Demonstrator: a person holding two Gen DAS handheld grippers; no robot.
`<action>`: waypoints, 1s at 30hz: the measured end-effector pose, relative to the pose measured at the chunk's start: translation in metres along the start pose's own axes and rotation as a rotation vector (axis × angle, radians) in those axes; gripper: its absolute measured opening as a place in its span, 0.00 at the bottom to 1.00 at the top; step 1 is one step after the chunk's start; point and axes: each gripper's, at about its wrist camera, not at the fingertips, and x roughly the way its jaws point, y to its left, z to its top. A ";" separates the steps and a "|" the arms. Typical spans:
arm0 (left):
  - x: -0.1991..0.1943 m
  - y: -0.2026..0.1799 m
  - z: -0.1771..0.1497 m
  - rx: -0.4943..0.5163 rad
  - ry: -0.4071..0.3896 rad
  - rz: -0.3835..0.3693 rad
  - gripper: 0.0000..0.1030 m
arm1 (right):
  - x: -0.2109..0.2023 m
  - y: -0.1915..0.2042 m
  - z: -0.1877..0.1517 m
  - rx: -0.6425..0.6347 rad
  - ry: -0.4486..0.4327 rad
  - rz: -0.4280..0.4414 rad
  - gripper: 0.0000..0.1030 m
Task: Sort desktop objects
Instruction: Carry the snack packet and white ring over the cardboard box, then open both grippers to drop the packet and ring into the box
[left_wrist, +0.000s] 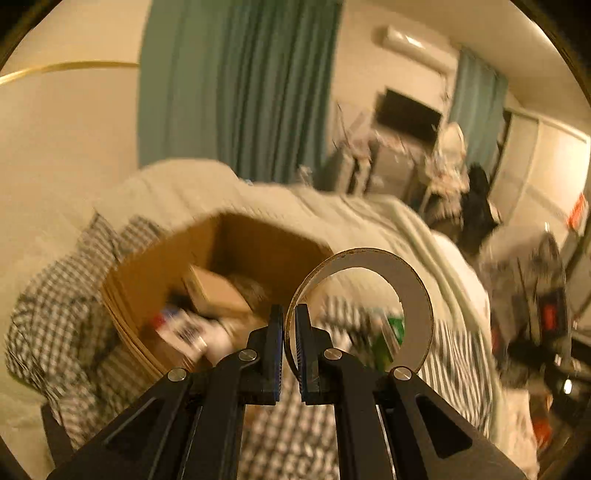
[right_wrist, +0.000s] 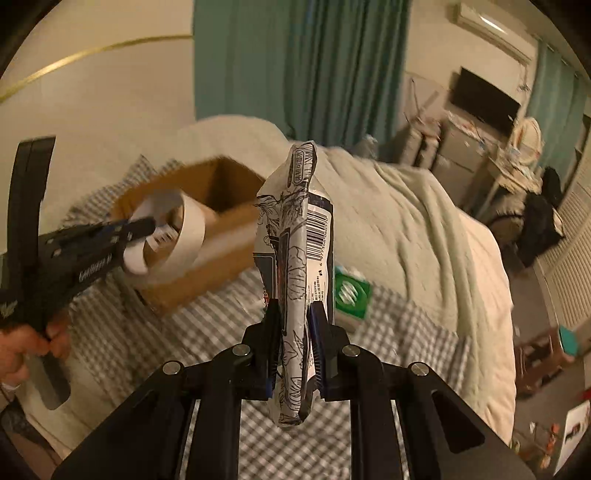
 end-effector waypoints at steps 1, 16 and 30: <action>0.000 0.011 0.011 -0.021 -0.018 0.011 0.06 | 0.001 0.004 0.005 -0.005 -0.005 0.009 0.14; 0.053 0.104 0.009 -0.102 0.022 0.171 0.06 | 0.088 0.075 0.097 0.032 -0.066 0.248 0.14; 0.091 0.105 0.009 -0.054 0.076 0.213 0.43 | 0.148 0.075 0.106 0.096 -0.038 0.306 0.29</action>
